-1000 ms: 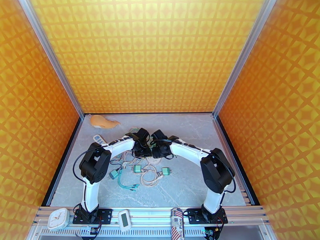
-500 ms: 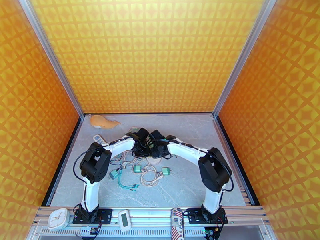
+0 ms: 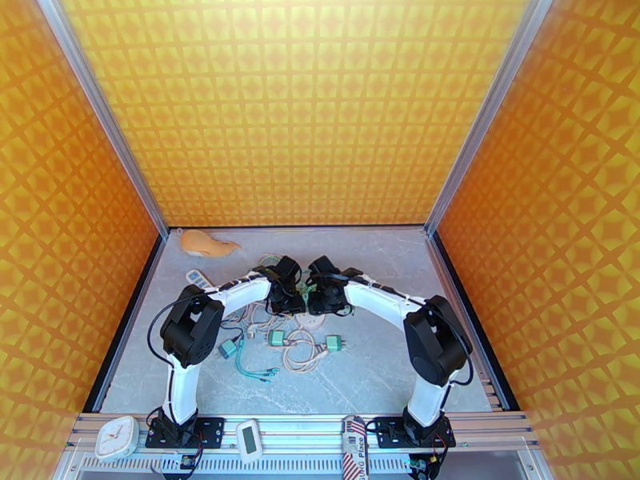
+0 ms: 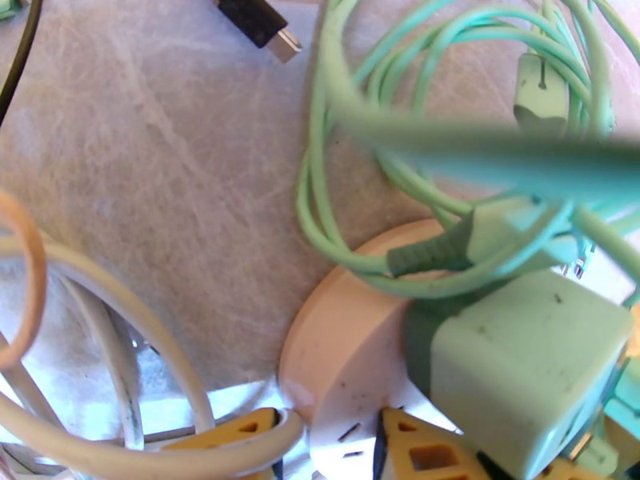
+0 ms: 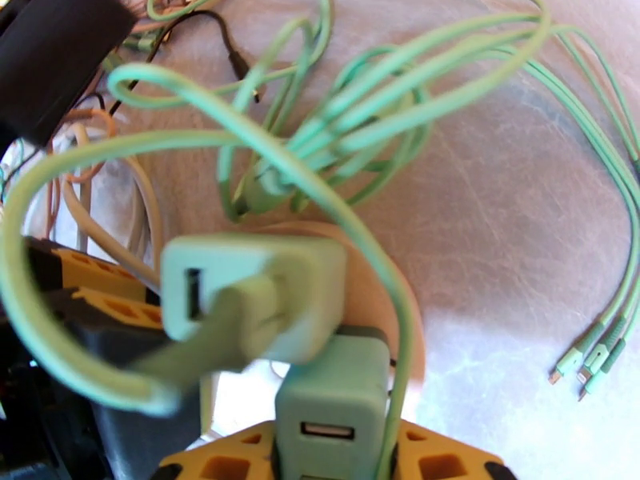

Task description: Pull the plug off the socket

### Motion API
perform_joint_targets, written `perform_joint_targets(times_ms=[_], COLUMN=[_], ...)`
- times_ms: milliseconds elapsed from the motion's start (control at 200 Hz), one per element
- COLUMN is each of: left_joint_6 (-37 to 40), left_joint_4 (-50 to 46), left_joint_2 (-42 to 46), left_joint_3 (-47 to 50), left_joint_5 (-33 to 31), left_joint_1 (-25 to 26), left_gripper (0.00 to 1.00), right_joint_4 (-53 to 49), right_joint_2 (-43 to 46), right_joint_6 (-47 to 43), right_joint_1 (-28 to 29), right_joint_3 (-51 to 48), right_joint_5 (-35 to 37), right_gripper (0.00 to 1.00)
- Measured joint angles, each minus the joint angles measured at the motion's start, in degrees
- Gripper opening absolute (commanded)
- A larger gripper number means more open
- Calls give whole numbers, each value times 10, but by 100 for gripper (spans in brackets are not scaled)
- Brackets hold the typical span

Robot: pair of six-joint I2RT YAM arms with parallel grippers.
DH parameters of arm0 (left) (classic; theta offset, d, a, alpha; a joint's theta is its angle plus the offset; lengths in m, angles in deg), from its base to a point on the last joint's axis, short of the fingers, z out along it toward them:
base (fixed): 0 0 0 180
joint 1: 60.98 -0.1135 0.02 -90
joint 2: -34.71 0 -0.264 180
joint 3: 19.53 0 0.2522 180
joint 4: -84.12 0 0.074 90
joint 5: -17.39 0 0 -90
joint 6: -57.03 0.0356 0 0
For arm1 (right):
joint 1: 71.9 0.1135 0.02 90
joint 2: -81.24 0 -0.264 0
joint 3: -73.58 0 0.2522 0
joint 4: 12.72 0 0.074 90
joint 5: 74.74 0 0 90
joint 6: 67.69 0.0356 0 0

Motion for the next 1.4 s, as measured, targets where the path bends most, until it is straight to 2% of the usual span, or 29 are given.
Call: perform_joint_targets(times_ms=[185, 400, 665, 890, 1155, 1400], left_joint_6=[2, 4, 4, 4, 4, 4], left_joint_4=[-9, -12, -7, 2, 1, -1], left_joint_2=[-4, -6, -6, -8, -11, -11], left_joint_3=[-7, -9, -7, -7, -10, -10], left_joint_5=[0, 0, 2, 7, 8, 8], left_joint_1=[0, 0, 0, 3, 3, 3], left_gripper=[32, 32, 31, 31, 30, 30], right_joint_4=[-24, -28, -11, -11, -30, -37], right_joint_2=[-17, -17, 7, 19, 10, 7], right_joint_6=[5, 5, 3, 1, 2, 2], right_joint_1=[28, 30, -37, -46, 9, 20], right_joint_3=[25, 26, 1, -3, 13, 17], right_joint_5=[56, 64, -44, -64, 13, 46], right_gripper=[33, 33, 33, 34, 33, 31])
